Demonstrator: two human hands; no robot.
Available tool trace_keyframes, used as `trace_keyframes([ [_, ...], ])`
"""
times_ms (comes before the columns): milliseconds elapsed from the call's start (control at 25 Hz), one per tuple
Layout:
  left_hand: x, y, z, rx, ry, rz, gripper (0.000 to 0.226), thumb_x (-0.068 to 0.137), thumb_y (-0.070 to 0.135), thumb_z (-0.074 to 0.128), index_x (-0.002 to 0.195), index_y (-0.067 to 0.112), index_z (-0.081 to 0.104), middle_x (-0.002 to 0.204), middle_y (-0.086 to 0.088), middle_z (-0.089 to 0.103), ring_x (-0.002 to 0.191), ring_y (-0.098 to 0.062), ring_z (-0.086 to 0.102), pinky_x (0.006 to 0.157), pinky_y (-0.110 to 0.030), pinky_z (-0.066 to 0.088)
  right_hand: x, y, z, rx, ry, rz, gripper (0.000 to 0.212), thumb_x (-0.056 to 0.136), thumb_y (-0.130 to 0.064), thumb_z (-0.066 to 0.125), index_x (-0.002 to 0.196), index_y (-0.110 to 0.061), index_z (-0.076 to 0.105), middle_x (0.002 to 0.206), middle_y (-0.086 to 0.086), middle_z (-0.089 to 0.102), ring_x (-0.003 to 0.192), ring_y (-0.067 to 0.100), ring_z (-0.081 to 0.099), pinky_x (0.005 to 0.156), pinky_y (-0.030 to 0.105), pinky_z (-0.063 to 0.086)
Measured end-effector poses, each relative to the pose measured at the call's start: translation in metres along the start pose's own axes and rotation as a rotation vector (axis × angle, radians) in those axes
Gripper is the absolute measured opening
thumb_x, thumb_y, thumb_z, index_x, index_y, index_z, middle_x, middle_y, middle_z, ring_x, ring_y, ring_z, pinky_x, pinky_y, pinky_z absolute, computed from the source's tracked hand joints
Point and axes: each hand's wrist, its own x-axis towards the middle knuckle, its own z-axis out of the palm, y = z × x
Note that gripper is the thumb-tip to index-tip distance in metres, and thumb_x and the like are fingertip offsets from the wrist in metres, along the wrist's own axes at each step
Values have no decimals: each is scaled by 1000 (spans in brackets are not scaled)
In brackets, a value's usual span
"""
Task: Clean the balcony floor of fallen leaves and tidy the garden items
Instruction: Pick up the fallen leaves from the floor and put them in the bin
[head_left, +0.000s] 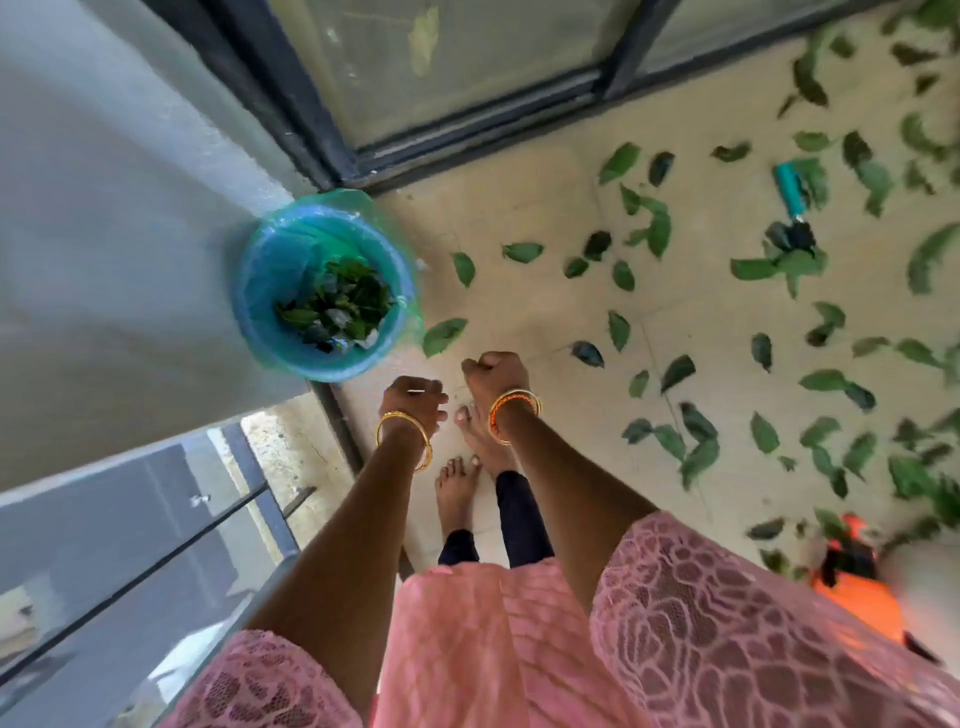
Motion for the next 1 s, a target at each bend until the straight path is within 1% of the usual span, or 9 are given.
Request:
trace_keyframes([
  [200,-50,-42,37,295,-138,-6,15,95,13,52,80,13,50,72,-5,62,64,-21,57,54,-25,49,-45,87,-57,114,217,183,30,80,-19,55,56,-15,38,63,7,47,69,27,47,65,33,41],
  [280,-64,-59,58,524,-175,73,8,93,18,54,88,12,56,81,-9,66,76,-27,63,69,-31,56,-59,121,-78,148,274,260,18,80,-21,54,65,-15,45,71,8,54,75,30,54,67,33,44],
  [360,-80,-74,88,854,-194,210,17,91,25,52,97,13,61,101,-11,66,96,-33,62,87,-40,52,-71,161,-99,206,303,333,8,82,-19,52,83,-12,56,83,11,62,80,30,55,61,26,38],
  [440,-97,-86,116,1025,-250,288,19,91,28,50,98,14,61,103,-11,65,99,-34,61,87,-44,52,-80,196,-116,294,349,378,16,82,-16,52,93,-7,57,94,14,64,87,32,57,64,27,38],
  [600,-132,-118,183,1188,-377,324,16,93,32,48,88,19,56,101,-9,70,98,-33,63,89,-45,52,-103,276,-146,438,396,450,17,83,-17,51,95,-6,56,99,14,63,94,32,56,68,27,38],
  [720,-164,-160,241,1339,-394,421,18,93,30,46,93,17,58,105,-11,68,98,-32,61,85,-36,51,-120,345,-178,479,438,470,18,84,-17,50,96,-5,55,99,12,62,95,30,56,67,26,37],
  [840,-199,-218,300,1561,-437,565,20,96,27,44,98,14,59,109,-12,65,103,-32,57,82,-30,43,-136,415,-214,486,452,564,16,85,-23,47,95,-14,56,97,4,61,87,23,52,67,24,35],
  [920,-218,-264,339,1695,-493,636,23,96,29,45,105,13,59,117,-14,60,109,-32,55,88,-32,43,-141,468,-232,574,525,596,11,80,-26,46,85,-18,52,91,4,63,82,27,56,76,32,46],
  [1000,-233,-301,373,1841,-536,695,29,97,32,44,117,14,56,125,-16,53,115,-33,51,95,-36,43,-144,514,-249,653,572,597,11,81,-21,48,86,-12,51,92,10,64,82,30,58,72,34,48],
])
